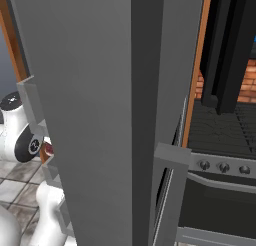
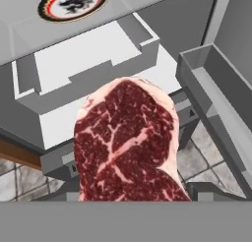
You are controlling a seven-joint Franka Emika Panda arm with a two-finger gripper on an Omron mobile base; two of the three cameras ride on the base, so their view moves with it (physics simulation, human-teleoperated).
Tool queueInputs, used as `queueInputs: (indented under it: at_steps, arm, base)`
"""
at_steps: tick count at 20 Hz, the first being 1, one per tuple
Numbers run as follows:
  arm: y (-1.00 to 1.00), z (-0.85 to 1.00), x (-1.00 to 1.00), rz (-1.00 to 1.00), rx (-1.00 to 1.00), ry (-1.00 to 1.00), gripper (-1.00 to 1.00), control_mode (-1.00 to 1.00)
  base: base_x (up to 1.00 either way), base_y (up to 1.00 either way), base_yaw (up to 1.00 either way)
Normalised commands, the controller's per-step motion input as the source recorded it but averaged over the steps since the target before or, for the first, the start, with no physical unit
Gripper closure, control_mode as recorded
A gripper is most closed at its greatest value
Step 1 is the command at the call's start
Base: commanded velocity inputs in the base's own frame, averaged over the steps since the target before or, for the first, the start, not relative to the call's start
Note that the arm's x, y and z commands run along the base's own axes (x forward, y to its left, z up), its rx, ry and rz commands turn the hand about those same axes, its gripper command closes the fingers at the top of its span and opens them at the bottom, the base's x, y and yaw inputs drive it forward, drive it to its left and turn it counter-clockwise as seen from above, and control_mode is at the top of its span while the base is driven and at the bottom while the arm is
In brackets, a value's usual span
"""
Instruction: Transport the steak from the fridge to the microwave and turn on the microwave.
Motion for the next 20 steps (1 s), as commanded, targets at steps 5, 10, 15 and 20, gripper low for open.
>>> queueInputs:
  at_steps: [5, 10, 15, 20]
  arm:
    - [0.0, 0.0, 0.0, 0.0, 0.0, 0.0, 1.0, 1.0]
    - [0.0, 0.0, 0.0, 0.0, 0.0, 0.0, 1.0, 1.0]
    - [0.0, 0.0, 0.0, 0.0, 0.0, 0.0, 1.0, 1.0]
    - [0.0, 0.0, 0.0, 0.0, 0.0, 0.0, 1.0, 1.0]
  base:
    - [-0.3, 0.0, 0.0]
    - [-0.42, 0.07, 0.0]
    - [-0.28, 0.33, 0.0]
    - [-0.06, 0.55, 0.0]
